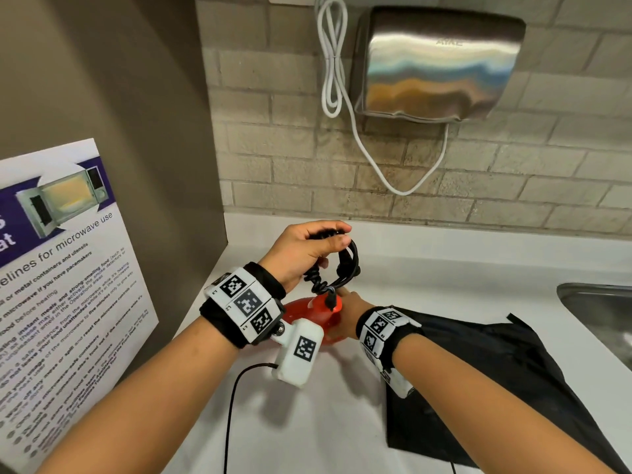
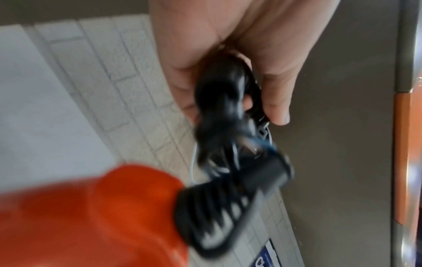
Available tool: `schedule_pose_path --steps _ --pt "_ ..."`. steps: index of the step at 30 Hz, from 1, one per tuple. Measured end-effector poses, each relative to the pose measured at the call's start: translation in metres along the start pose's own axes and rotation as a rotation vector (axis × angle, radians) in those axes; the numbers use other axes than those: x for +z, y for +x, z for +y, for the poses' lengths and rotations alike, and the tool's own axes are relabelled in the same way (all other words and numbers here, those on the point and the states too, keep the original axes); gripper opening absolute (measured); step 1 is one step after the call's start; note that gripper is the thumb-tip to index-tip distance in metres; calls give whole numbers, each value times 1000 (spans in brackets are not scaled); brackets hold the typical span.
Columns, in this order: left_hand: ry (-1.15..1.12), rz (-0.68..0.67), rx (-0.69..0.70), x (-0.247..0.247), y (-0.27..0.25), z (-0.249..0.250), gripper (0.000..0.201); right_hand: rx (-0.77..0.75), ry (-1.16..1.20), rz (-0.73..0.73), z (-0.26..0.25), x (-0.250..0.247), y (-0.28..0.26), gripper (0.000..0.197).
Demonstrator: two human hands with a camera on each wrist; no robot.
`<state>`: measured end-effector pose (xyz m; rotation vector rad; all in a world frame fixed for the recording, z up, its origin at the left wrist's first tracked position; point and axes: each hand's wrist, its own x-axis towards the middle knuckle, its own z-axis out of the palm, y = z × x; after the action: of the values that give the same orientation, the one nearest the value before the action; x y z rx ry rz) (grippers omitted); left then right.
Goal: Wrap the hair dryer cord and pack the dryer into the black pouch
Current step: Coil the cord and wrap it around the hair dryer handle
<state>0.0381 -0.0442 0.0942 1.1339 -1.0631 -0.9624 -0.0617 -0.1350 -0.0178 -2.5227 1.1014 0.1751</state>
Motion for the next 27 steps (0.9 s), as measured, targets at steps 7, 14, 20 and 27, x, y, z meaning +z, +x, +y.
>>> schedule_pose_path --steps 7,14,20,27 --pt "58 128 49 -28 -3 -1 17 210 38 92 8 -3 -3 78" --pt "150 312 -30 -68 -13 -26 21 294 -93 36 9 2 -7 106" --pt "420 331 -213 -102 -8 -51 18 311 -112 35 2 8 -7 102" --pt "751 137 -503 -123 2 -84 25 271 -223 22 -9 18 -11 102"
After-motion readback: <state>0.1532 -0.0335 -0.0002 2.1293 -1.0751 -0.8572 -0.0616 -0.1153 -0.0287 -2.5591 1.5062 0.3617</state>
